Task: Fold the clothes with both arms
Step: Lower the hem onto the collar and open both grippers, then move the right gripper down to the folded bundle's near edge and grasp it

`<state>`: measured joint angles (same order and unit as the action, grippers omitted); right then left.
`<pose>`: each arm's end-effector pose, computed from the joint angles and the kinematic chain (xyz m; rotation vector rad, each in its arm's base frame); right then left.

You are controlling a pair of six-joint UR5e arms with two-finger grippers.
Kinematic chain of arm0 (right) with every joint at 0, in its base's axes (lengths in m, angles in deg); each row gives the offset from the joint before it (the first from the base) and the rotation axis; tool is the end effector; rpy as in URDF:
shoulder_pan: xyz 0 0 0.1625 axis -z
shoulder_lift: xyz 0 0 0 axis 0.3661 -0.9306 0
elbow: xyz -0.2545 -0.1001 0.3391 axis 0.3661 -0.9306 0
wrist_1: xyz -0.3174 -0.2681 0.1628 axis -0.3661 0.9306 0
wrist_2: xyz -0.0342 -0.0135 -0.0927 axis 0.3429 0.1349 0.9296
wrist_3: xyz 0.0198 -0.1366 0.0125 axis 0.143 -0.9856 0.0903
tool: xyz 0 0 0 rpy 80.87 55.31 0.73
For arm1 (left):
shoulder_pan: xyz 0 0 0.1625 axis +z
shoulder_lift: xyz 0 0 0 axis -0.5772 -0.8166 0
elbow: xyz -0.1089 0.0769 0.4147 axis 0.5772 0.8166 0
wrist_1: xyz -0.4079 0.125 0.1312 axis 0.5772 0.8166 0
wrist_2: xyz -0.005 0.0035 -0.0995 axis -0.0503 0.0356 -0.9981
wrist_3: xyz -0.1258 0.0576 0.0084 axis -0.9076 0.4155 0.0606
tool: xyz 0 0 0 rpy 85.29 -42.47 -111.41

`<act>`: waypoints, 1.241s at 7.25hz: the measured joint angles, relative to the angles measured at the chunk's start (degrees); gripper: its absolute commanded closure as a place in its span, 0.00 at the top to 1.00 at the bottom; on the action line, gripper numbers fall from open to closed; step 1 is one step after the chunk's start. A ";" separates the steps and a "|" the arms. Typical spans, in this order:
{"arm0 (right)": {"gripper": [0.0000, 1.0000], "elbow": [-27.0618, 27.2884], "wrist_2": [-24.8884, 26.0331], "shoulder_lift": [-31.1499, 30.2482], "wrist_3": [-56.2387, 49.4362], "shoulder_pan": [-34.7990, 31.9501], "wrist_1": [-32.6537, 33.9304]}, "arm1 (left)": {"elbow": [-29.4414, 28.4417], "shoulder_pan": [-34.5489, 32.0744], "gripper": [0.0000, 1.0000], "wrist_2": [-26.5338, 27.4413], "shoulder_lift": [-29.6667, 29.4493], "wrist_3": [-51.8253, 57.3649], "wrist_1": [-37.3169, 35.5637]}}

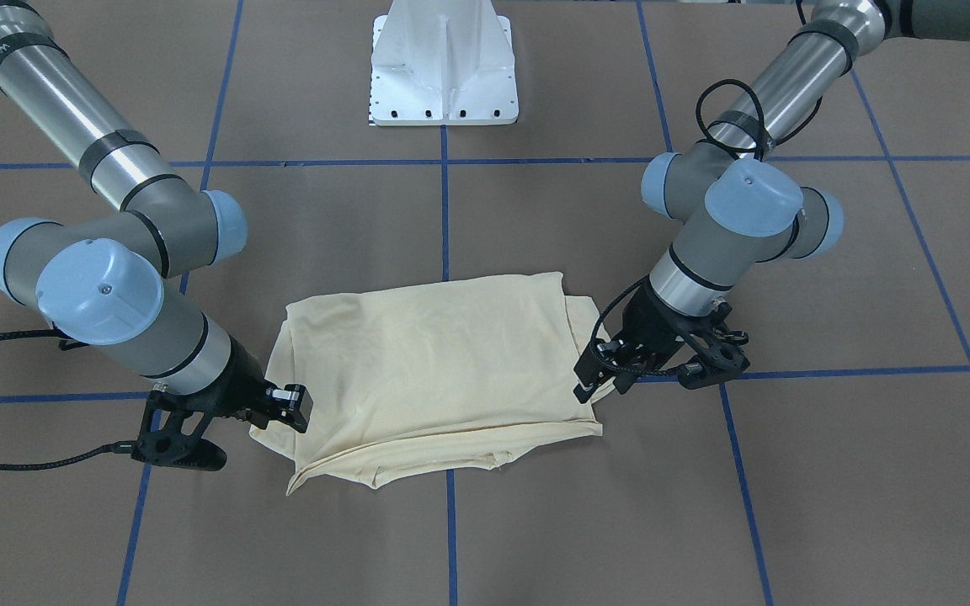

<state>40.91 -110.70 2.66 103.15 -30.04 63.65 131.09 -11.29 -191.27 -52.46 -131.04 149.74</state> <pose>-0.4789 -0.6892 0.3364 0.0256 -0.9955 0.2239 0.4919 -0.6380 0.3238 0.1686 1.1974 -0.4561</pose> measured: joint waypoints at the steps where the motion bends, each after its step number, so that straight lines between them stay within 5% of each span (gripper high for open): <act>1: 1.00 0.27 -0.05 -0.36 -0.12 -0.07 -0.52 | 1.63 -0.15 1.00 -0.01 1.09 0.01 -0.11; 6: 0.99 16.53 0.67 -13.95 6.06 5.64 -2.78 | 9.74 -0.80 1.00 -0.22 4.55 -0.06 -1.91; 9: 0.98 19.38 2.25 -17.80 10.60 9.55 -2.49 | 13.34 -0.78 1.00 -0.10 4.49 -0.07 -6.03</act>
<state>60.29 -108.45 -15.14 113.75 -20.49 61.16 144.43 -12.07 -191.37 -47.97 -131.11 143.71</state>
